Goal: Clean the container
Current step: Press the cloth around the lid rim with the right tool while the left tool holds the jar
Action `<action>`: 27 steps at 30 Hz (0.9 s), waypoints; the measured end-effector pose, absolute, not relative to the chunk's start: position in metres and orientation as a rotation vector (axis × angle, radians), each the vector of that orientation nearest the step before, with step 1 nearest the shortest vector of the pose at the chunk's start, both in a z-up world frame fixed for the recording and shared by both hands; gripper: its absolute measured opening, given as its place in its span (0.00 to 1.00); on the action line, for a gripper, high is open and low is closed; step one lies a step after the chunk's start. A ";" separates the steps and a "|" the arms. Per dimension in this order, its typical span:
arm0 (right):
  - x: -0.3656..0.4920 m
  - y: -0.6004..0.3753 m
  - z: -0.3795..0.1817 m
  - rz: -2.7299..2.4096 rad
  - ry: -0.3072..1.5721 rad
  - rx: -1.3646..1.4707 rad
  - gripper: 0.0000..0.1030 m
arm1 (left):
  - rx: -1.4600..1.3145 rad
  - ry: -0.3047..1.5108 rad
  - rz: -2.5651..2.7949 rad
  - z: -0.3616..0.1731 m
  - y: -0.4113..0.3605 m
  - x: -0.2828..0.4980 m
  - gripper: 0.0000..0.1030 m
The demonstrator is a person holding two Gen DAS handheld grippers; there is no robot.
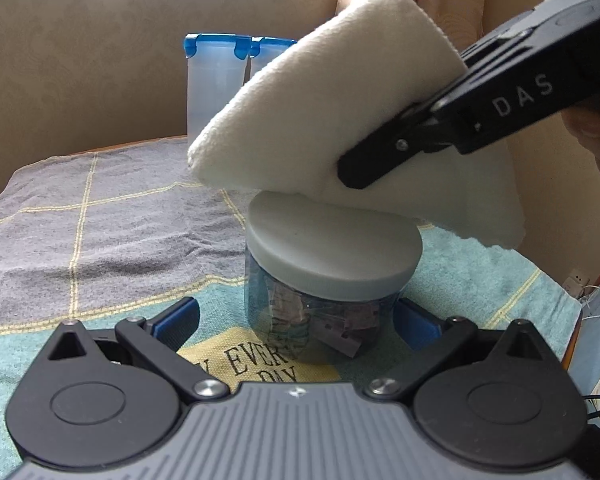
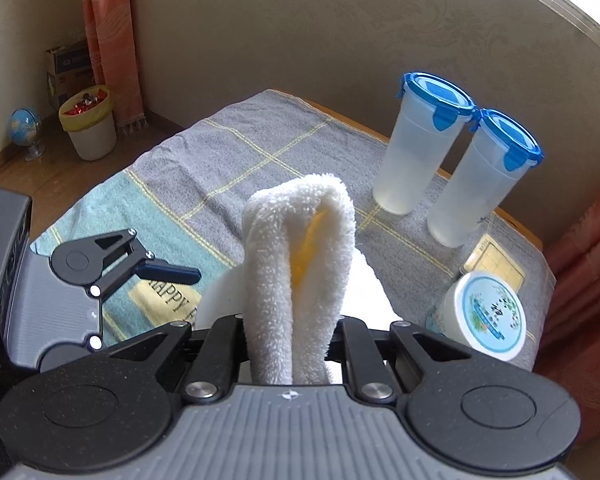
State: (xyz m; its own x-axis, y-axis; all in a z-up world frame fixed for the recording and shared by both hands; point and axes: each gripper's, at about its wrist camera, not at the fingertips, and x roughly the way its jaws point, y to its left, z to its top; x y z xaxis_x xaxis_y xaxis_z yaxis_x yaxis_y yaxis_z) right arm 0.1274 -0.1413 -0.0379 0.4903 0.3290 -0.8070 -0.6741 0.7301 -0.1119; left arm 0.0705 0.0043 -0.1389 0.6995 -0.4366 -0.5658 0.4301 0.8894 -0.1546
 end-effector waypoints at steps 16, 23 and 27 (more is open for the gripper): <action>0.087 -0.135 -0.042 0.733 0.889 -0.477 0.16 | -0.029 0.652 -0.463 -0.138 0.002 0.068 1.00; 0.068 -0.153 -0.040 0.703 0.904 -0.501 0.16 | -0.036 0.650 -0.455 -0.136 0.003 0.065 1.00; 0.066 -0.167 -0.042 0.671 0.914 -0.474 0.16 | -0.039 0.650 -0.456 -0.134 0.003 0.063 1.00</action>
